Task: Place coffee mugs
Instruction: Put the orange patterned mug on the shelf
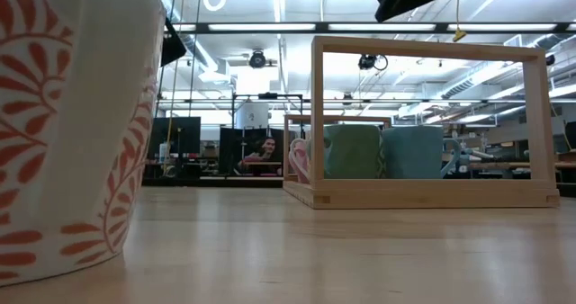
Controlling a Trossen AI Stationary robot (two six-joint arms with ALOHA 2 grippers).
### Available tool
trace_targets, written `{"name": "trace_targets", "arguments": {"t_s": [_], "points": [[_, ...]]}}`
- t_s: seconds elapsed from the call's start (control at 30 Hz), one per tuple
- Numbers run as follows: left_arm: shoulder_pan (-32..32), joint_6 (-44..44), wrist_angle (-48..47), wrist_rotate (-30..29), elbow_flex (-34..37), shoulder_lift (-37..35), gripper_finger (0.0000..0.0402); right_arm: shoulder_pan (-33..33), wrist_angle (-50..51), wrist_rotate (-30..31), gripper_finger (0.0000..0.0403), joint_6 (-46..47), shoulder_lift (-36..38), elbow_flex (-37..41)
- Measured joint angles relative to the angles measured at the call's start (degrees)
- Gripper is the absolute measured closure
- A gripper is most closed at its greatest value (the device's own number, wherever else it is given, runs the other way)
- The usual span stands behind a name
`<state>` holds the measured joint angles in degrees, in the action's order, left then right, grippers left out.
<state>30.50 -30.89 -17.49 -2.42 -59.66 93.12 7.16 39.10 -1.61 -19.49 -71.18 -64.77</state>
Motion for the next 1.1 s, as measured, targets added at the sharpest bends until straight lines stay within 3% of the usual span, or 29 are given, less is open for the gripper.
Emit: {"name": "trace_targets", "arguments": {"t_s": [0.2,0.5,0.67,0.87,1.1], "points": [[-1.1,-0.3,0.0,-0.7,0.0,0.0,0.0382,0.0,0.0,0.0,0.0248,0.0,0.0,0.0],[-5.3,-15.3,0.1,-2.7,0.0,0.0,0.0378,0.0,-0.6,-7.0,0.0248,0.6,0.0,0.0],[-8.2,-28.7,0.3,-2.4,0.0,0.0,0.038,0.0,-4.4,-12.1,0.0248,7.6,0.0,0.0],[-10.9,-37.2,0.3,-2.6,0.0,0.0,0.0379,0.4,-10.8,-13.5,0.0248,19.3,0.0,0.0],[-12.5,-44.5,1.6,-1.9,0.0,0.0,0.038,3.9,-19.1,-13.5,0.0248,20.5,0.0,0.0]]}}
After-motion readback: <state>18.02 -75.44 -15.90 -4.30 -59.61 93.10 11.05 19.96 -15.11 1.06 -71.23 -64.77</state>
